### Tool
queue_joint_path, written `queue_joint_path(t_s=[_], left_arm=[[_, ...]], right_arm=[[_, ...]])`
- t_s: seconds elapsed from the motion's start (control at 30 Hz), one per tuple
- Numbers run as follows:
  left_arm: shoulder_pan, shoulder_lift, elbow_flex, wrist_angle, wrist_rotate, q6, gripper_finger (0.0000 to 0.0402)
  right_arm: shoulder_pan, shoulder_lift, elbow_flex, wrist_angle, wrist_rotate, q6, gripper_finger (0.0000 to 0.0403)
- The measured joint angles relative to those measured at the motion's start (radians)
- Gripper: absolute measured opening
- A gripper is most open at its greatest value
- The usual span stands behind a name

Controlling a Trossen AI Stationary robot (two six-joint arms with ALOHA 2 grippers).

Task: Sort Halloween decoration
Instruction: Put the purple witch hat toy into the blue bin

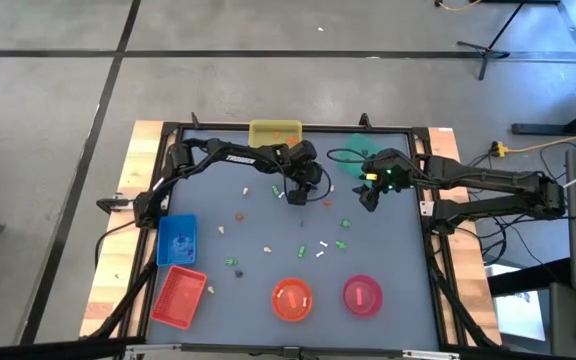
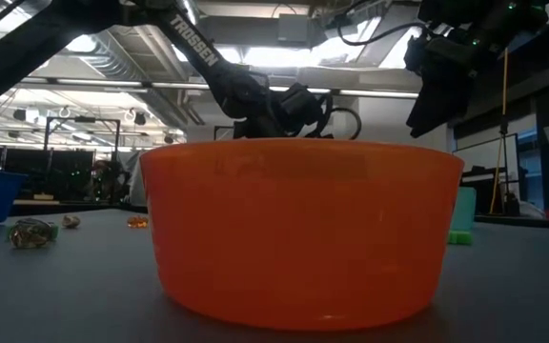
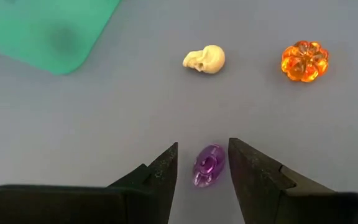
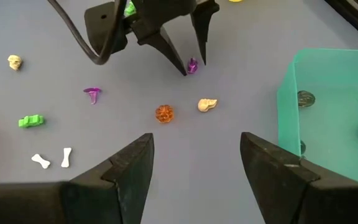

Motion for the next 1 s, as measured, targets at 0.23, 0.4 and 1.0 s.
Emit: queue_joint_path(t_s=[0.23,0.4,1.0], left_arm=[[0.0,0.0,0.0,0.0,-0.001,0.0,0.0127],[0.001,0.0,0.0,0.0,-0.002,0.001,0.0106],[0.001,0.0,0.0,0.0,-0.002,0.001,0.0054]], right_arm=[[0.0,0.0,0.0,0.0,0.0,0.0,0.0239],[0.0,0.0,0.0,0.0,0.0,0.0,0.0239],[0.0,0.0,0.0,0.0,0.0,0.0,0.0239]])
